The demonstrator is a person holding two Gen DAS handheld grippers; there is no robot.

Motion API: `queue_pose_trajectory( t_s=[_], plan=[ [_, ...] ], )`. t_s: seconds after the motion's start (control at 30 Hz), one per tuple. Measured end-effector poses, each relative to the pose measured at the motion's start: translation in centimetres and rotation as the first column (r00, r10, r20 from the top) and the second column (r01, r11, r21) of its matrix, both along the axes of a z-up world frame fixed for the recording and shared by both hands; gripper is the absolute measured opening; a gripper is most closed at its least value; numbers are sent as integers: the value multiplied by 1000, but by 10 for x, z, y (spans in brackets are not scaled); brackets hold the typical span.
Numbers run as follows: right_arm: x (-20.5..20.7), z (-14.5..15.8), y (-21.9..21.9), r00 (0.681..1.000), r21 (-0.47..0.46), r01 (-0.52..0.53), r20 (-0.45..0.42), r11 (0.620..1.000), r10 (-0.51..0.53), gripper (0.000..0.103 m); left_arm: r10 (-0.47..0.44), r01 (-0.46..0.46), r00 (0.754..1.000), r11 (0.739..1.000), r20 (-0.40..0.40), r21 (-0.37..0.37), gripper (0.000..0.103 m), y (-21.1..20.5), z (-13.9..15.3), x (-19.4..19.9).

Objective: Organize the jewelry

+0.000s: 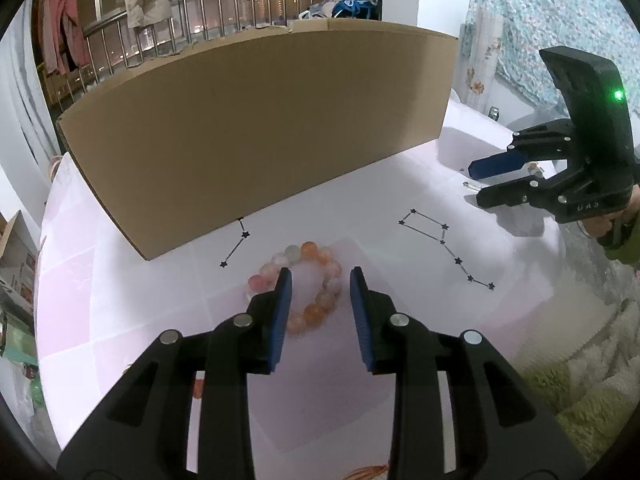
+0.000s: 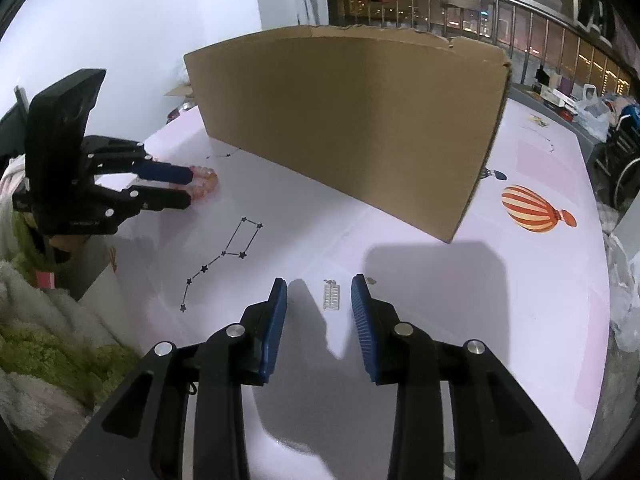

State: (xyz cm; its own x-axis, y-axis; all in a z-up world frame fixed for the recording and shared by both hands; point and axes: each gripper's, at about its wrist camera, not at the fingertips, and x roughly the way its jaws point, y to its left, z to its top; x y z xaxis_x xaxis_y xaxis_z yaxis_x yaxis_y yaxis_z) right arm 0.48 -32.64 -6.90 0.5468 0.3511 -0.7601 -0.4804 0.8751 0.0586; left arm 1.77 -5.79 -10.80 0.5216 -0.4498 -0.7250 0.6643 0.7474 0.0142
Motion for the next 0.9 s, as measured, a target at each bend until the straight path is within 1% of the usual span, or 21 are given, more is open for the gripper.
queue_pose_trajectory(
  t_s=[0.17,0.3,0.4,0.6,0.63,0.77,0.9],
  plan=[
    [3,0,-2,1000,8,-3,-9,1000,3,24,4,-5,1000,1000,-21,-23,28,-1,0,7],
    [3,0,-2,1000,3,-10,-11,1000,10,20,-7,7,1000,1000,-12,-12,27,-3,0,8],
    [4,-1,-4,1000,6,-16,-14,1000,16,15,-9,9,1000,1000,-7,0,23,-4,0,9],
    [3,-1,-4,999,-1,-35,-21,999,35,9,-11,11,1000,1000,-5,9,9,-7,1,14],
    [3,-1,-3,999,-2,-41,-24,999,41,6,-10,10,1000,1000,-4,10,9,-7,1,13],
    [1,-1,-2,999,-11,-46,-23,999,45,5,-6,6,1000,1000,-5,11,8,-6,1,14],
    [0,-1,-5,999,5,-43,-27,999,43,5,-1,1,1000,1000,-7,10,8,-7,2,13]
  ],
)
